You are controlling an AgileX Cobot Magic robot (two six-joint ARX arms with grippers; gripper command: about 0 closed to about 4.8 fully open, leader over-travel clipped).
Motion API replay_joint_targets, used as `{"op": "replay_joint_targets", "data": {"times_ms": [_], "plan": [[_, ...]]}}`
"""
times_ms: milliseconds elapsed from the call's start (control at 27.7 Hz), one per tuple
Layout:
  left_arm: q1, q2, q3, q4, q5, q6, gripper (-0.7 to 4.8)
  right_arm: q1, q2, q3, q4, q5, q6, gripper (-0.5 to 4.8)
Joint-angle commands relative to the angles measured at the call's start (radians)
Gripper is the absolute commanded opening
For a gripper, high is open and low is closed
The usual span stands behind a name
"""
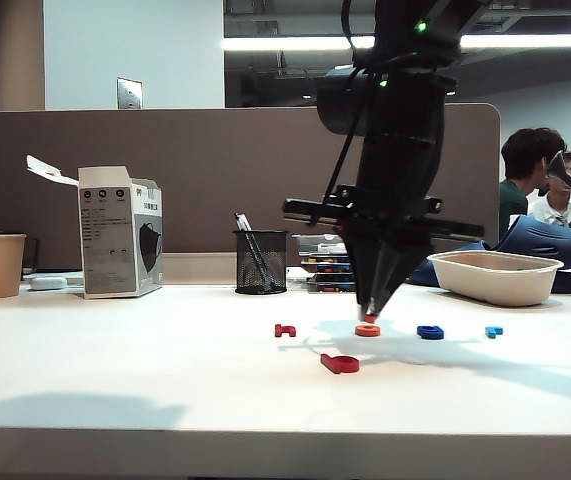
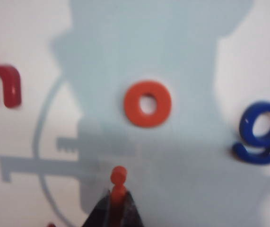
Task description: Select the appropriate letters from the row of letter magnets placed on the table to arrange into the word "big".
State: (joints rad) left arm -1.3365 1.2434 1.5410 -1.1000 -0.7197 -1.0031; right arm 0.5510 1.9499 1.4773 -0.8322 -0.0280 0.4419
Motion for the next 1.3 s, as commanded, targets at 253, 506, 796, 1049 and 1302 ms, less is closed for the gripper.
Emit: {"op": "replay_joint_targets", "data": {"times_ms": [253, 506, 796, 1049, 1302], "plan": [[-0.001, -0.002, 0.002, 0.002, -0.01, 0.001, -0.05, 0.037, -0.062, -0.012, -0.092, 0.001, -0.041, -0.07], [-0.001, -0.002, 0.002, 0.001, -0.01, 0.001, -0.05, 0.063, -0.082, -0.138, -0.042, 0.008, -0.046, -0.07], [-0.001, -0.002, 0.002, 0.002, -0.01, 0.001, -0.05, 0.066, -0.097, -0.207, 0.052, 0.008, -0.04, -0.07], [-0.001, -0.002, 0.002, 0.002, -0.01, 0.001, -0.05, 0.065, -0.092, -0.21, 0.013, 0.007, -0.027, -0.03], [-0.001, -0.002, 0.002, 0.001, -0.01, 0.001, -0.05, 0.065, -0.093, -0.209, -0.009, 0.006, -0.026, 1.03]]}}
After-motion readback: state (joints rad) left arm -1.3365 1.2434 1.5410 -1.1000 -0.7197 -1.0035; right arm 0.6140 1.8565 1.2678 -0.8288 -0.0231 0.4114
